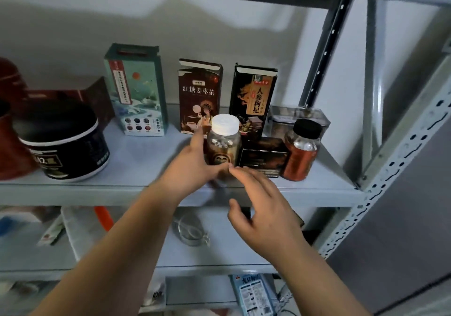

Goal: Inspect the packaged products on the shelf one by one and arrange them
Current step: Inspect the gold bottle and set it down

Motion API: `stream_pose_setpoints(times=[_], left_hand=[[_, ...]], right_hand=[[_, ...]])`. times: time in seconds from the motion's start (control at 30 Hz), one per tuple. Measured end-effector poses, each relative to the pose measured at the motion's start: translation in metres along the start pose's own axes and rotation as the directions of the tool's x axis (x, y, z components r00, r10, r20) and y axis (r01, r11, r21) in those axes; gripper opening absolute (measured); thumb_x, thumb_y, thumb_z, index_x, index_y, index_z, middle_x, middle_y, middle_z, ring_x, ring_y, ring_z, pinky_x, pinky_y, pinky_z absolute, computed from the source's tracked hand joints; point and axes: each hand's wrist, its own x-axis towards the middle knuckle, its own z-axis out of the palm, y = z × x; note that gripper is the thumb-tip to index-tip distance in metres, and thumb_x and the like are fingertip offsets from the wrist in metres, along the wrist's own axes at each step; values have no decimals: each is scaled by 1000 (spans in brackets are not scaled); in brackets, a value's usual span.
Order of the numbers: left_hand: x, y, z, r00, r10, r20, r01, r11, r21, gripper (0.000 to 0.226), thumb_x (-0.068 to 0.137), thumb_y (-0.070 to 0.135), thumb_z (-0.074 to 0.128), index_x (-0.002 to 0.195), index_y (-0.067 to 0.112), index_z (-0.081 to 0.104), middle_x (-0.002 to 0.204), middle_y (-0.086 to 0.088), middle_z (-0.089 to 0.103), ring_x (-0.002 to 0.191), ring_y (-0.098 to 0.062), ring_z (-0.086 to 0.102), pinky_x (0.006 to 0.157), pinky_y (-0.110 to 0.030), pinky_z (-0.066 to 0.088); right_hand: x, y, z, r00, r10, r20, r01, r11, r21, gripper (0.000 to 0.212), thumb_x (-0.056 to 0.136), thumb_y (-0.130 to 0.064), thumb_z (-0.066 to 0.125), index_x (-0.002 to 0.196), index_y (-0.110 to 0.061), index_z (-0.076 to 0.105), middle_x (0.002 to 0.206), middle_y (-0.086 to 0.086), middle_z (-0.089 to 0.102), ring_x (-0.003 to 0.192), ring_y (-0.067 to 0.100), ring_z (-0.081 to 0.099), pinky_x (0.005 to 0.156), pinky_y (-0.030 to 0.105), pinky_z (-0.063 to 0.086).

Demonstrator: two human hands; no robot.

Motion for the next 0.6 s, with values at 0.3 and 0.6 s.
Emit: stream_pose_setpoints(times=[0.3, 0.6], left_hand=[[-14, -17, -32, 973, -76, -220, -22, 911, -412, 37, 98, 17, 59, 125, 26, 35, 99, 11, 63, 81, 7, 65, 62, -7, 48], [-3, -47, -44, 947, -274, -167, 29, 591, -806, 49, 65, 36, 65, 114, 34, 59, 100, -4, 75, 103, -31, 69, 97, -59, 52]], right_hand=[[47, -36, 49, 994, 45, -95, -15, 955, 295, 67, 89, -32, 61, 151, -16, 40, 147, 0, 42, 142, 9, 38, 116, 18, 30], [122, -37, 73, 915, 203, 348, -386, 686, 617, 62, 91, -21, 74, 128, -60, 44, 108, -33, 64, 100, -12, 64, 77, 1, 45]])
